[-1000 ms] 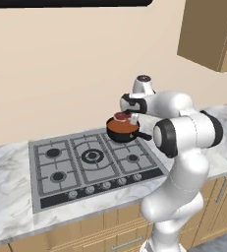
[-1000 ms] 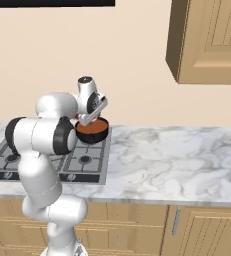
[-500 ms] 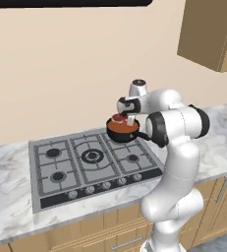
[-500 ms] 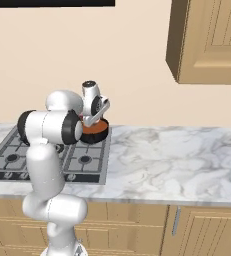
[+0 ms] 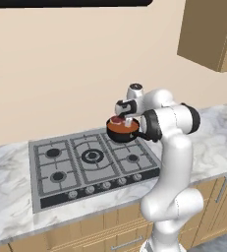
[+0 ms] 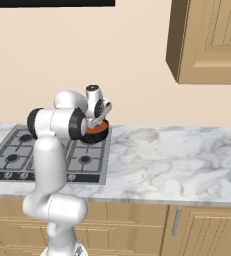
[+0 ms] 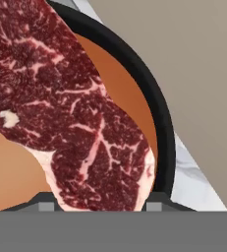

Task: Retrieve the steak from the fridge and place it on the saucepan with marinade on the stove.

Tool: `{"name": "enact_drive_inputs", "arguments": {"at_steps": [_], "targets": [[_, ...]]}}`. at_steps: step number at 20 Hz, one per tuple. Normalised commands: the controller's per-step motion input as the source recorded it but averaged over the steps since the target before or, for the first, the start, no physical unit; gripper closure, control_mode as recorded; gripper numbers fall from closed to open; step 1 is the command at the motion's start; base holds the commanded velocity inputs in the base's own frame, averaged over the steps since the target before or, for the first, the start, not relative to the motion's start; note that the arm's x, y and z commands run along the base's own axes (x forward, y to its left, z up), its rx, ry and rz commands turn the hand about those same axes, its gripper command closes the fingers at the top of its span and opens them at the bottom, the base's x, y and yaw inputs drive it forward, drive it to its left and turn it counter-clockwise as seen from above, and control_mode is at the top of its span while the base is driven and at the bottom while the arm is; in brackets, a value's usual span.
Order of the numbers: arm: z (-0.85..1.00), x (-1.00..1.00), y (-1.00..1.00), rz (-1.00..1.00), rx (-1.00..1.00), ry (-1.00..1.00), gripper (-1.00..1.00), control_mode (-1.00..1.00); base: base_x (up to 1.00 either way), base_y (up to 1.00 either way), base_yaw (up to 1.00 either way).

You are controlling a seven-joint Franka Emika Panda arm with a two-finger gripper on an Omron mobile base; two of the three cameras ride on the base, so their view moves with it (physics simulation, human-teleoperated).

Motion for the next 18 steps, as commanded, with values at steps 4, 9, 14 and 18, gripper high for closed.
{"name": "enact_drive_inputs", "arguments": {"at_steps": [4, 9, 14, 18], "targets": [[-0.29, 0.32, 0.00, 0.00, 0.00, 0.00, 1.00, -1.00, 0.00, 0.00, 0.00], [-0.29, 0.30, 0.00, 0.00, 0.00, 0.00, 1.00, -1.00, 0.00, 0.00, 0.00], [-0.08, -0.16, 0.00, 0.00, 0.00, -0.05, 1.00, -1.00, 0.00, 0.00, 0.00], [0.00, -0.25, 0.00, 0.00, 0.00, -0.06, 1.00, -1.00, 0.00, 0.00, 0.00]]}}
